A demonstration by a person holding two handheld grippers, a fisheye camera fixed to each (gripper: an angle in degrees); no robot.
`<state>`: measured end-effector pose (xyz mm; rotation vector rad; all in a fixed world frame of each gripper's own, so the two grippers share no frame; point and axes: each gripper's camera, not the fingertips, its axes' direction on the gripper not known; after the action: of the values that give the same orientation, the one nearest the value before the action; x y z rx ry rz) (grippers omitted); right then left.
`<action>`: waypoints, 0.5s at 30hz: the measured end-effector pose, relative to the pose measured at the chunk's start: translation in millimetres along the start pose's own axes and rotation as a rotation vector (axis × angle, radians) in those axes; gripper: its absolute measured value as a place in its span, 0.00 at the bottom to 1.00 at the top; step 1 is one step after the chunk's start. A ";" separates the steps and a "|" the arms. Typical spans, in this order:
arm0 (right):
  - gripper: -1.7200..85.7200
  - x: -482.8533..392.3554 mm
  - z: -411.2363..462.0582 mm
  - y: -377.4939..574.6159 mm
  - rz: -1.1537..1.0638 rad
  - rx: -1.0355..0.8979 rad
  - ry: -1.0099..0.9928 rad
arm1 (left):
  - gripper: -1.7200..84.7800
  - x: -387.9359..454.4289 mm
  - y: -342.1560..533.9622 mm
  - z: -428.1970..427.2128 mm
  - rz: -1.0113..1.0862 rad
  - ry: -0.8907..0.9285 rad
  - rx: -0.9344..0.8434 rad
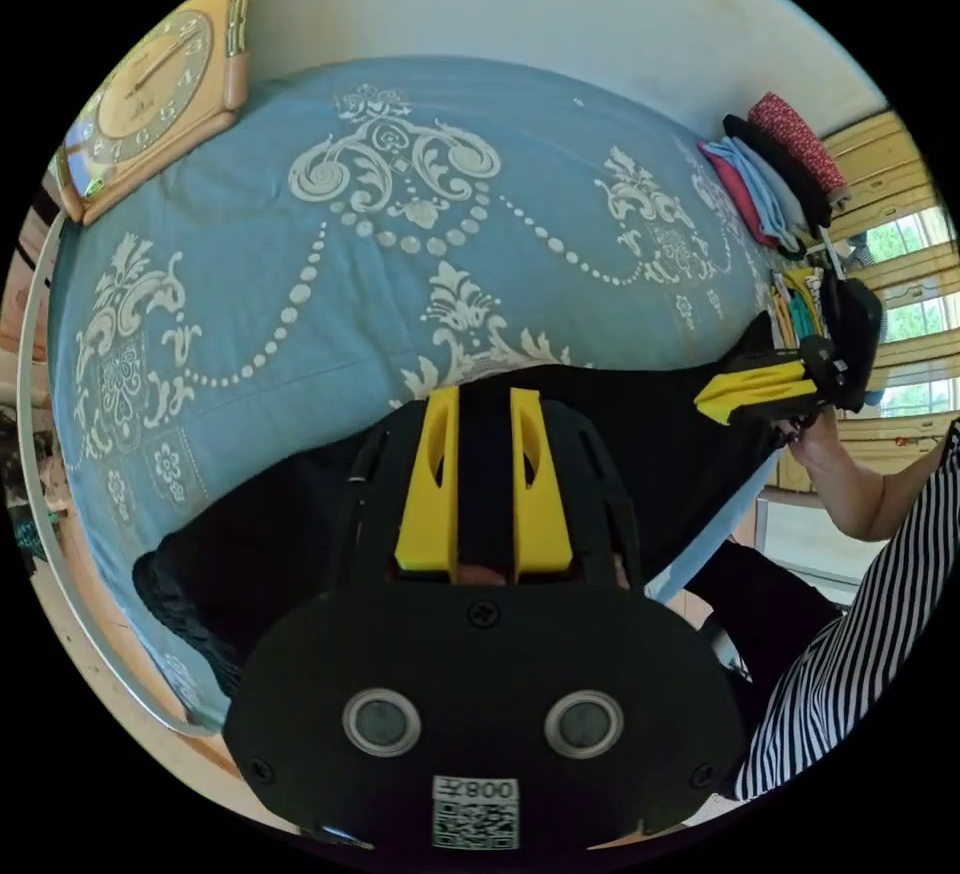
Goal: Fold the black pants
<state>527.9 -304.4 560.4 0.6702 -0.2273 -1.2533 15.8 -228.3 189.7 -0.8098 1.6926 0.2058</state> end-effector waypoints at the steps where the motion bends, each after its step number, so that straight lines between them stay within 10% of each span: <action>1: 0.07 7.4 4.0 -17.2 -0.007 0.005 -0.031 | 0.10 -4.4 -11.8 13.2 0.017 0.008 -0.064; 15: 0.12 20.0 38.6 -73.1 -0.054 -0.078 -0.236 | 0.04 22.6 0.7 8.7 0.257 -0.011 0.128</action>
<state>456.2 -347.3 544.5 0.4629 -0.3547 -1.3868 20.7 -232.2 166.3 -0.4948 1.7780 0.2742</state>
